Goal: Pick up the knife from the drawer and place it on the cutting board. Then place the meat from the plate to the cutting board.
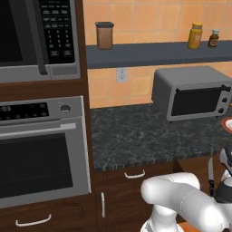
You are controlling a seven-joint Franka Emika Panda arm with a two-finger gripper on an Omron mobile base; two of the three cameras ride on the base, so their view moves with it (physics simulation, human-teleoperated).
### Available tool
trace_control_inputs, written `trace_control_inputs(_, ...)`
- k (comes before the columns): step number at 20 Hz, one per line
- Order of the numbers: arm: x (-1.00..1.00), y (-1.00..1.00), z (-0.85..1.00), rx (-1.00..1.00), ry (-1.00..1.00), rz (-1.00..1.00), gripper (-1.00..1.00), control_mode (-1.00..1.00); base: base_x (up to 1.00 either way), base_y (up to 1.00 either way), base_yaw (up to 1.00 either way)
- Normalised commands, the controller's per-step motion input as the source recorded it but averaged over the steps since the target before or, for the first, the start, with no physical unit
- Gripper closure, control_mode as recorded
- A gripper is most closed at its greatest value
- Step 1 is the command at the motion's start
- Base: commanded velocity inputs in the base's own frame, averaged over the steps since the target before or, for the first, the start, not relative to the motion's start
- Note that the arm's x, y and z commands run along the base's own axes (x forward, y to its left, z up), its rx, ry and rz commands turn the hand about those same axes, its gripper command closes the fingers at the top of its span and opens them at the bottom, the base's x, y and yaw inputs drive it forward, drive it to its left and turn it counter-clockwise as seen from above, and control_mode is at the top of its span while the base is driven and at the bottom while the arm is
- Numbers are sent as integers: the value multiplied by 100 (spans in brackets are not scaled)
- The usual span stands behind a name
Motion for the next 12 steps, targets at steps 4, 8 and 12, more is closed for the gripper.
trace_control_inputs(4, 100, 0, 50, -2, -14, -17, -100, -100, 0, 0, 0)
trace_control_inputs(8, 48, 6, 7, 0, -37, -14, -100, -100, 0, 0, 0)
trace_control_inputs(12, 0, 26, -5, -1, -20, -10, -100, -100, 0, 0, 0)
